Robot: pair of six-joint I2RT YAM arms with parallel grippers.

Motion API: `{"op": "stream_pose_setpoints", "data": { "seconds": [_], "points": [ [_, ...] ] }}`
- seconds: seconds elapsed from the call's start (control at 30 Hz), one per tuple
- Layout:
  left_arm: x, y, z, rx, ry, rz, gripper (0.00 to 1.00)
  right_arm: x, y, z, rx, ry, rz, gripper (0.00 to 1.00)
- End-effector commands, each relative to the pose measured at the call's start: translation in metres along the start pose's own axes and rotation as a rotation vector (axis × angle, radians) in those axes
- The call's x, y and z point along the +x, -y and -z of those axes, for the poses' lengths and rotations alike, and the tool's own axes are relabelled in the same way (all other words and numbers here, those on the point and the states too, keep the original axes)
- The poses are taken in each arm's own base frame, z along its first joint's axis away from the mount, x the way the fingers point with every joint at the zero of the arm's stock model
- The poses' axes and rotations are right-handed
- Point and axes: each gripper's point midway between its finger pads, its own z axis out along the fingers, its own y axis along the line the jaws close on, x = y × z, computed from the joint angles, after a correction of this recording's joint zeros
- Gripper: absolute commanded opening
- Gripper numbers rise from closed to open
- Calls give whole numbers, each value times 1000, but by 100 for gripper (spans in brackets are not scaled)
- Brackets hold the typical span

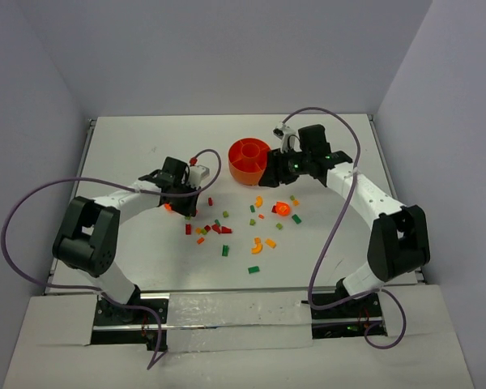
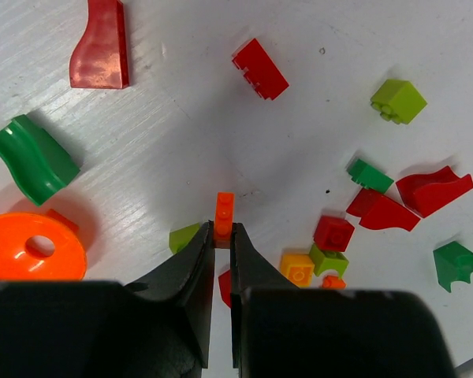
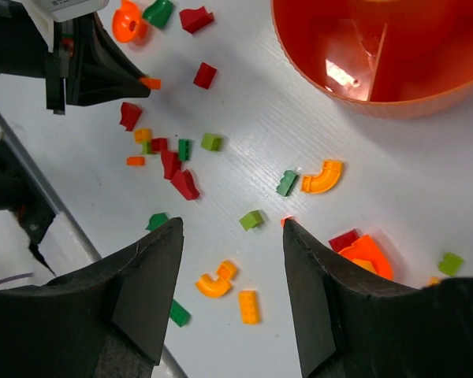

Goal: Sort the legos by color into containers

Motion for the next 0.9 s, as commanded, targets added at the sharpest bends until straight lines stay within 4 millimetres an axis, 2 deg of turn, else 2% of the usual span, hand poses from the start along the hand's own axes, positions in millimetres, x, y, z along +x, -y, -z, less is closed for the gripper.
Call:
{"op": "stream_pose_setpoints", "data": {
  "seconds": [0.0,0.13,0.17,0.2,0.23,0.33,0.37,0.47,0.63,0.77,0.87],
  "points": [
    [-30,-2,4,-32,89,-12,9,2,10,10,69,13,40,61],
    [-41,14,13,50,160,-72,8,0,12,14,86,26,43,61],
    [-45,23,24,90,206,-104,7,-1,13,16,93,30,44,61],
    [-59,40,41,170,297,-182,4,-3,14,18,97,39,45,61],
    [-61,53,51,231,342,-231,3,-3,15,19,100,41,44,61],
    [-57,79,66,376,375,-347,1,-4,18,23,103,49,39,61],
    [-58,81,68,392,365,-356,1,-5,18,24,102,52,37,61],
    [-60,81,71,393,337,-357,0,-7,18,27,99,61,32,61],
    [-82,73,84,285,368,-327,0,-12,23,38,151,65,43,61],
    [-109,58,93,154,394,-283,0,-19,33,58,238,97,102,62],
    [-127,55,105,95,422,-264,0,-24,37,77,320,130,152,65]
  ]
}}
